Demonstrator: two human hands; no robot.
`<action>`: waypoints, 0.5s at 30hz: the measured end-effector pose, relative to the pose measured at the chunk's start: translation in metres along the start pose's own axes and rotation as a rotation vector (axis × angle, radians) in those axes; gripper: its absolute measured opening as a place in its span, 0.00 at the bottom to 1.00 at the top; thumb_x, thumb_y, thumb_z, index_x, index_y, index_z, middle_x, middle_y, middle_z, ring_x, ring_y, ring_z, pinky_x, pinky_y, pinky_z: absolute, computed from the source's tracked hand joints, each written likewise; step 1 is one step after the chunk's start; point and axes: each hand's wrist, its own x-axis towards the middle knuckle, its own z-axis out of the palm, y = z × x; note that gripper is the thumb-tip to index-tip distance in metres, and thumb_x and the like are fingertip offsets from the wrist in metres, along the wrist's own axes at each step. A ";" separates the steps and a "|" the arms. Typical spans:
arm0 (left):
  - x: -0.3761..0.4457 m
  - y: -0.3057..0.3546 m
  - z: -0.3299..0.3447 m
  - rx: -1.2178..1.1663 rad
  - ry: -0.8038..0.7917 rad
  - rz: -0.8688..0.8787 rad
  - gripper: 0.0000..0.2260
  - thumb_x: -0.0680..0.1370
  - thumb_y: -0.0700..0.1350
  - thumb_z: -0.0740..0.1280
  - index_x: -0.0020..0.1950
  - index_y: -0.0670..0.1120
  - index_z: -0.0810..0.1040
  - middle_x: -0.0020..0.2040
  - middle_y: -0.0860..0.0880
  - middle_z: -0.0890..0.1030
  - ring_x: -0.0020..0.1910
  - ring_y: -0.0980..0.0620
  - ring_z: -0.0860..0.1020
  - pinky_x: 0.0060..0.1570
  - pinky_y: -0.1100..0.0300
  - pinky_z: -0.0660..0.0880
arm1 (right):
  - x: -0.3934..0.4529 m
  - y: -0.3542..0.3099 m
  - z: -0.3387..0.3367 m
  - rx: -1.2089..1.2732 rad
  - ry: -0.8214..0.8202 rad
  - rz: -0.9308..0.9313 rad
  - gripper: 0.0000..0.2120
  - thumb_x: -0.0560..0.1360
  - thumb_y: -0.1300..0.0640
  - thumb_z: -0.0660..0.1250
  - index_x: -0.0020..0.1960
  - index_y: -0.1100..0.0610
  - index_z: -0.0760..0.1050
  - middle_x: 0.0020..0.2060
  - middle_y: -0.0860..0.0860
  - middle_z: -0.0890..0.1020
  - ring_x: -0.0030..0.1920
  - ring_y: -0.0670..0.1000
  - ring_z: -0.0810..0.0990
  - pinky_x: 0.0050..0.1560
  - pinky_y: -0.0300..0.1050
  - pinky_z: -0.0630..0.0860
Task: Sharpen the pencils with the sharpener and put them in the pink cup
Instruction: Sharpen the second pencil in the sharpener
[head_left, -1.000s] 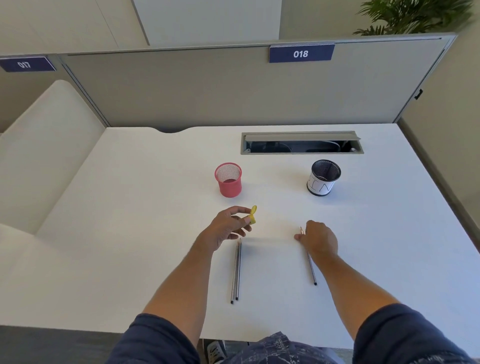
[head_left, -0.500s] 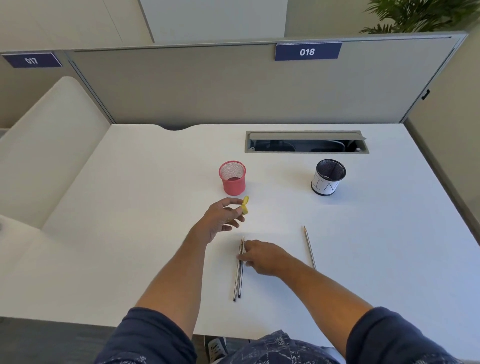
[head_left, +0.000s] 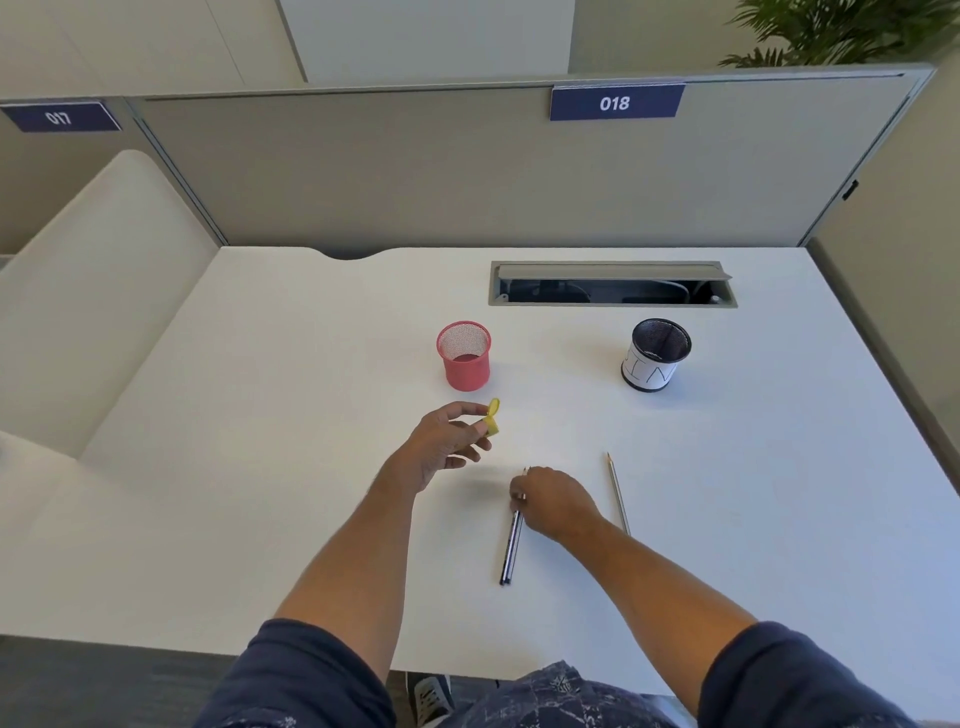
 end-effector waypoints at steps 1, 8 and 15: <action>0.000 0.000 0.000 0.000 -0.002 0.000 0.12 0.79 0.46 0.72 0.62 0.51 0.82 0.45 0.45 0.86 0.40 0.48 0.80 0.44 0.56 0.72 | 0.000 -0.002 0.000 0.025 0.004 0.024 0.09 0.79 0.54 0.64 0.55 0.54 0.81 0.51 0.55 0.82 0.51 0.58 0.81 0.47 0.46 0.75; 0.000 -0.002 0.001 -0.006 -0.011 0.004 0.11 0.78 0.46 0.72 0.61 0.51 0.82 0.45 0.45 0.86 0.39 0.49 0.80 0.44 0.56 0.72 | 0.000 -0.022 -0.003 0.217 -0.015 0.210 0.12 0.74 0.53 0.69 0.53 0.57 0.74 0.47 0.55 0.83 0.49 0.59 0.81 0.39 0.45 0.72; -0.002 -0.005 -0.001 0.005 0.003 -0.014 0.12 0.78 0.47 0.72 0.61 0.51 0.82 0.45 0.45 0.86 0.40 0.48 0.80 0.43 0.56 0.72 | -0.003 -0.018 -0.007 0.339 -0.096 0.407 0.17 0.72 0.46 0.73 0.47 0.60 0.80 0.42 0.55 0.85 0.44 0.56 0.84 0.42 0.44 0.78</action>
